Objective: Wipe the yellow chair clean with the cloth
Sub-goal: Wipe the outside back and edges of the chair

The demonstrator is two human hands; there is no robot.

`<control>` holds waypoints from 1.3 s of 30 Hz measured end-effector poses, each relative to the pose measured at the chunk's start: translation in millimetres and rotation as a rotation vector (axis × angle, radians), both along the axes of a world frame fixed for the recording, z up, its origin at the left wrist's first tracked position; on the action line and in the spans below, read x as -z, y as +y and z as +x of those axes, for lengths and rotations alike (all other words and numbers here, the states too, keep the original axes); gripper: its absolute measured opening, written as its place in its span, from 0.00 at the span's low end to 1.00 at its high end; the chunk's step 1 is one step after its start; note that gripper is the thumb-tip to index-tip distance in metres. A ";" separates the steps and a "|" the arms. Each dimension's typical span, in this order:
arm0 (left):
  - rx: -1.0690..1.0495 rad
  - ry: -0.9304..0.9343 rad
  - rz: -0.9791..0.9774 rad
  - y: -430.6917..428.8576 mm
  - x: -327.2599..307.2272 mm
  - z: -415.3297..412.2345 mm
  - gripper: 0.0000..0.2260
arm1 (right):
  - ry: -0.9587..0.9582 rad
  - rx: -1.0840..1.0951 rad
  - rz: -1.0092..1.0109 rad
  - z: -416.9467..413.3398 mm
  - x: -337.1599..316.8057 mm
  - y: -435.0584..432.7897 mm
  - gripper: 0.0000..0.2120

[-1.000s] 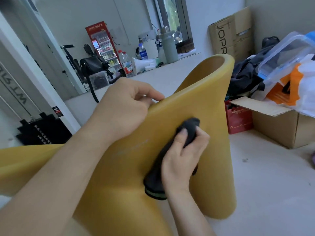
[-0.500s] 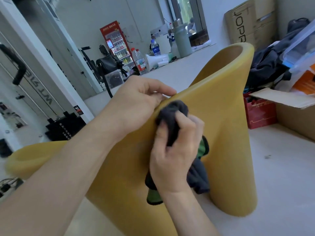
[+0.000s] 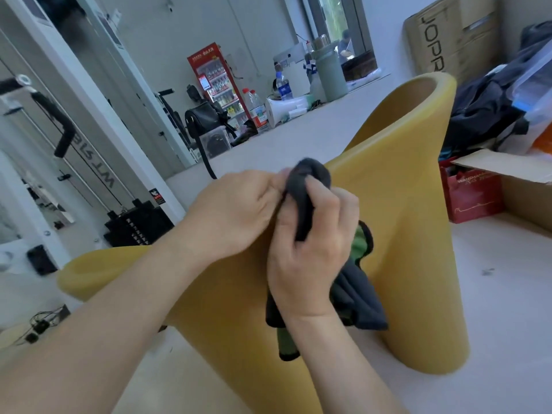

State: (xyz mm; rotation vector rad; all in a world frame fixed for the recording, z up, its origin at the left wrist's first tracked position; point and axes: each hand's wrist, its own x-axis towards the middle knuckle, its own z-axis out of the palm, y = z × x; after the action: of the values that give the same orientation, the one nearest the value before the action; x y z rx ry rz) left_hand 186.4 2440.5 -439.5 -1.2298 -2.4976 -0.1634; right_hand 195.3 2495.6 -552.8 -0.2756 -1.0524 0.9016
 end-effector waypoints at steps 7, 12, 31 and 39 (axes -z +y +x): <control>0.025 0.060 -0.022 3.8 5.0 14.1 0.22 | -0.064 0.004 -0.213 -17.0 65.7 58.1 0.09; 0.061 0.089 -0.064 28.1 1.2 17.6 0.21 | -0.042 -0.268 -0.797 -12.0 49.4 92.4 0.07; 0.043 -0.058 0.023 72.5 -6.9 21.5 0.22 | 0.018 -0.153 -0.315 10.9 23.3 25.0 0.09; 0.044 -0.152 -0.045 62.3 -8.3 25.0 0.20 | -0.026 -0.147 -0.521 -18.4 95.5 53.0 0.07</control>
State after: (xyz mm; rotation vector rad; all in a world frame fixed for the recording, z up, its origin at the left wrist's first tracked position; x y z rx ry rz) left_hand 211.4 2502.8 -431.2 -1.3374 -2.6175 -0.2215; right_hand 176.9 2548.6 -648.3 -0.6504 -0.8550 1.3040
